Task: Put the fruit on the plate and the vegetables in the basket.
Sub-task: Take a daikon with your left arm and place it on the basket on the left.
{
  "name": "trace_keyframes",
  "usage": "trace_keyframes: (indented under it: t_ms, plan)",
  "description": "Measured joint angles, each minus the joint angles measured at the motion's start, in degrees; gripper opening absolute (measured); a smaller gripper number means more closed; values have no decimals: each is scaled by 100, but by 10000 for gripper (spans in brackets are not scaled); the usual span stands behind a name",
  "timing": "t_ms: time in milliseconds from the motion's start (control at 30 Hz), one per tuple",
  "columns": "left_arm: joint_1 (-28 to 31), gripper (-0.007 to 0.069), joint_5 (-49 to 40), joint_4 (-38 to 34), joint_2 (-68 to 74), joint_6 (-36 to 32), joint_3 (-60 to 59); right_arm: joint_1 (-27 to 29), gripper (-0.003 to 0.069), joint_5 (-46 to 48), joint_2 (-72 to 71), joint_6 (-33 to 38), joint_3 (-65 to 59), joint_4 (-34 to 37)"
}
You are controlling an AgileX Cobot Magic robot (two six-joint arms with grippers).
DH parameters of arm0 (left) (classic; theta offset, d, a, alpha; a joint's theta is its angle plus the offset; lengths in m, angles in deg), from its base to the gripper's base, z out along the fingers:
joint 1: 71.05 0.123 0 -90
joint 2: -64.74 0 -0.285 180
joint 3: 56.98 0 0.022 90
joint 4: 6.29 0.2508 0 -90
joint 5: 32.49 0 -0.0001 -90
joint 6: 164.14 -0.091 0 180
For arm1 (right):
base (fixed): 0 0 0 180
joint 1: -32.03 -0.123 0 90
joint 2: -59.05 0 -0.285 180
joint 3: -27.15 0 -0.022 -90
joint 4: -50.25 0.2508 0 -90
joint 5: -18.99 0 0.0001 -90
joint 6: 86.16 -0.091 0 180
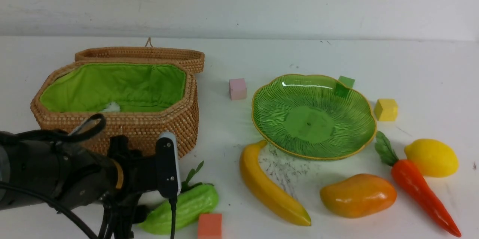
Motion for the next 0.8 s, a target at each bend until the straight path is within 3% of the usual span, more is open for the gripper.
trace_keyframes:
  t_ms: [433, 600, 800]
  plan:
    - [-472, 519, -821, -208, -1005, 0, -4, 0, 202, -7, 0, 0, -5, 16]
    - [-930, 519, -1192, -497, -1691, 30, -11, 0, 205, -22, 0, 0, -5, 94]
    - [-765, 519, -1154, -270, -2434, 1000, 468, 0, 211, -551, 0, 52, -5, 135]
